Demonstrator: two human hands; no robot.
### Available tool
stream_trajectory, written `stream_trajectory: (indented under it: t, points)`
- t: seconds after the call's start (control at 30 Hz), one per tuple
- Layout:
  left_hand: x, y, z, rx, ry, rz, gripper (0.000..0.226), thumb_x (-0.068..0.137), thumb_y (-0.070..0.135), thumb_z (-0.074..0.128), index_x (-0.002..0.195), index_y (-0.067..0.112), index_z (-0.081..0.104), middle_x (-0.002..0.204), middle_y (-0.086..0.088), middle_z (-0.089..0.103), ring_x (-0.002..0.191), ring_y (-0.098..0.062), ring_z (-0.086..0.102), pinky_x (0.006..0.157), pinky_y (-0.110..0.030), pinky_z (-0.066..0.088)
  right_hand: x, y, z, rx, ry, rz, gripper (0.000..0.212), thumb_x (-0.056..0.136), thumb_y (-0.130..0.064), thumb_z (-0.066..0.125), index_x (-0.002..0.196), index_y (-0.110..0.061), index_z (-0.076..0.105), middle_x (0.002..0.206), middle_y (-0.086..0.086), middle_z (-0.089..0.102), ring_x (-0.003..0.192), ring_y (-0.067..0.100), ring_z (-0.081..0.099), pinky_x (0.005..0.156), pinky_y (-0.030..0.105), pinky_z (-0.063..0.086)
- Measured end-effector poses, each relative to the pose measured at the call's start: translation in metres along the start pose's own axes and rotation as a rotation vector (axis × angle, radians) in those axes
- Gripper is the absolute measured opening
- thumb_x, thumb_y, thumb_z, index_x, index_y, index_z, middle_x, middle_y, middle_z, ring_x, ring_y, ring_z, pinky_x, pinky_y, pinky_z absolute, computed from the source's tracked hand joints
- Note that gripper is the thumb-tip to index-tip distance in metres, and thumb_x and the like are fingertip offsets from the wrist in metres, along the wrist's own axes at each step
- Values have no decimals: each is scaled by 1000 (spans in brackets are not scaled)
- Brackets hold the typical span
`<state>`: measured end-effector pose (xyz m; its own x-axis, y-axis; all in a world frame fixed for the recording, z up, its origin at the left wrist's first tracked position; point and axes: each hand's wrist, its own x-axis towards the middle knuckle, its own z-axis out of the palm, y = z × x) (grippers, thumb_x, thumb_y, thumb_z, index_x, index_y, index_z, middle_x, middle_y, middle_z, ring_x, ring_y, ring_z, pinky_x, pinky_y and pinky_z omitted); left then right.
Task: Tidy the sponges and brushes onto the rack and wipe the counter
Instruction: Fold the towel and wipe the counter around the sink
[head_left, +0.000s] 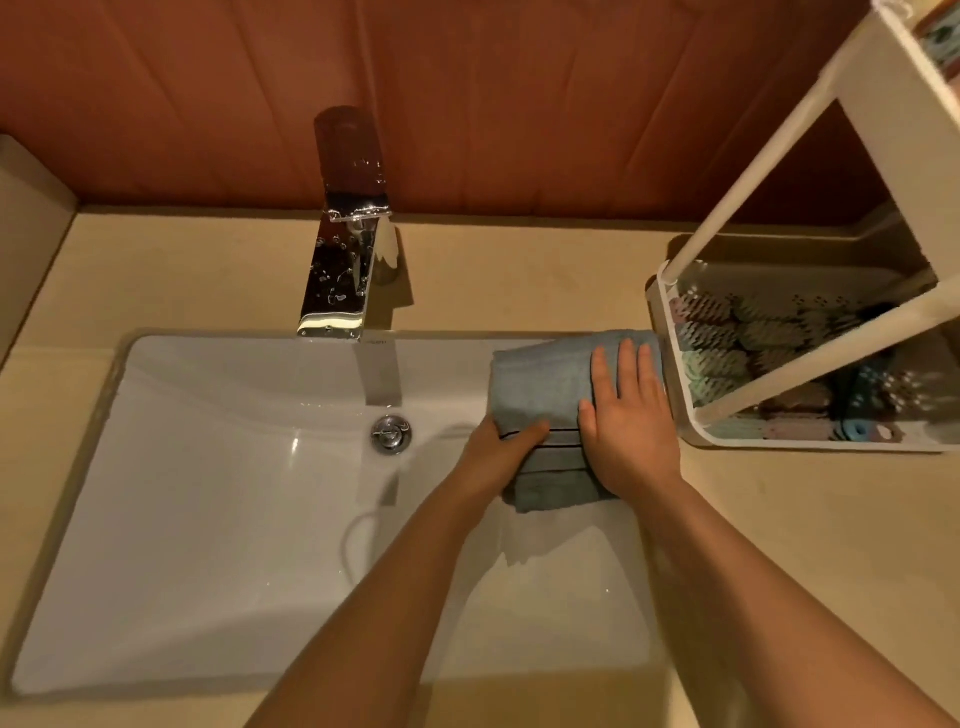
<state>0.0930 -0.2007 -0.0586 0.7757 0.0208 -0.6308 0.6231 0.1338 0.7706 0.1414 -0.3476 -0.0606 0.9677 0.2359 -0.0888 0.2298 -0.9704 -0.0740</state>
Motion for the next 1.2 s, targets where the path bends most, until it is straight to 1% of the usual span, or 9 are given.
stream_trajectory:
  t: [0.07, 0.2, 0.5, 0.8, 0.9, 0.97, 1.07, 1.13, 1.2]
  points:
    - [-13, -1, -3, -16, -98, -79, 43, 88, 35, 60, 129, 32, 46, 122, 3, 61, 102, -16, 60, 80, -35, 54, -7, 2, 1, -14, 29, -48, 58, 92, -29, 27, 143, 0, 31, 150, 29, 24, 141, 44, 18, 114, 45, 14]
    - [-37, -1, 0, 23, -115, -26, 51, 93, 28, 54, 138, 35, 30, 126, 4, 53, 107, -15, 55, 73, -26, 51, -24, 7, 5, 18, 59, -75, 57, 90, -28, 30, 135, 4, 43, 142, 32, 37, 133, 48, 33, 106, 53, 28]
    - [-105, -34, 34, 121, -56, 93, 52, 93, 32, 52, 138, 35, 27, 130, 8, 51, 115, -13, 53, 100, -43, 46, -93, 29, 3, 181, 14, -102, 58, 91, -29, 24, 142, -3, 34, 151, 23, 27, 142, 40, 18, 112, 42, 15]
    - [-145, -57, 75, 280, -45, 61, 38, 95, 30, 48, 130, 31, 32, 115, 7, 55, 101, -13, 56, 94, -41, 49, -160, 79, 7, 213, -15, -81, 57, 91, -25, 24, 143, -4, 33, 151, 21, 28, 141, 36, 20, 110, 44, 26]
    - [-150, -67, 91, 499, -60, 108, 33, 96, 27, 46, 125, 20, 34, 118, -2, 56, 96, -13, 53, 83, -29, 46, -179, 100, 6, 162, -39, -73, 56, 90, -20, 31, 145, -6, 29, 153, 18, 24, 143, 33, 16, 111, 40, 21]
    - [-154, -76, 102, 723, -44, 138, 31, 94, 29, 47, 119, 14, 36, 112, -8, 59, 90, -19, 55, 72, -28, 41, -191, 112, 3, 130, -45, -61, 56, 90, -22, 29, 143, -4, 33, 150, 20, 29, 140, 37, 23, 108, 43, 28]
    - [-161, -91, 115, 1142, 212, 383, 49, 77, 40, 70, 108, 14, 43, 97, -7, 60, 87, -26, 59, 64, -31, 45, -211, 130, -1, 101, -72, -41, 56, 89, -24, 28, 139, -1, 39, 145, 24, 38, 135, 41, 34, 101, 48, 39]
    - [-160, -97, 119, 1322, 283, 588, 77, 53, 47, 84, 114, 12, 51, 104, -9, 63, 92, -28, 62, 69, -32, 50, -220, 141, -2, 85, -89, -26, 55, 89, -24, 29, 138, 0, 40, 144, 25, 39, 134, 42, 35, 99, 48, 41]
    - [-156, -106, 126, 1442, 182, 752, 90, 54, 50, 81, 130, 15, 50, 130, -11, 57, 119, -32, 55, 89, -41, 49, -231, 151, -3, 81, -106, -12, 56, 90, -25, 27, 139, 0, 39, 144, 25, 37, 134, 42, 33, 99, 49, 41]
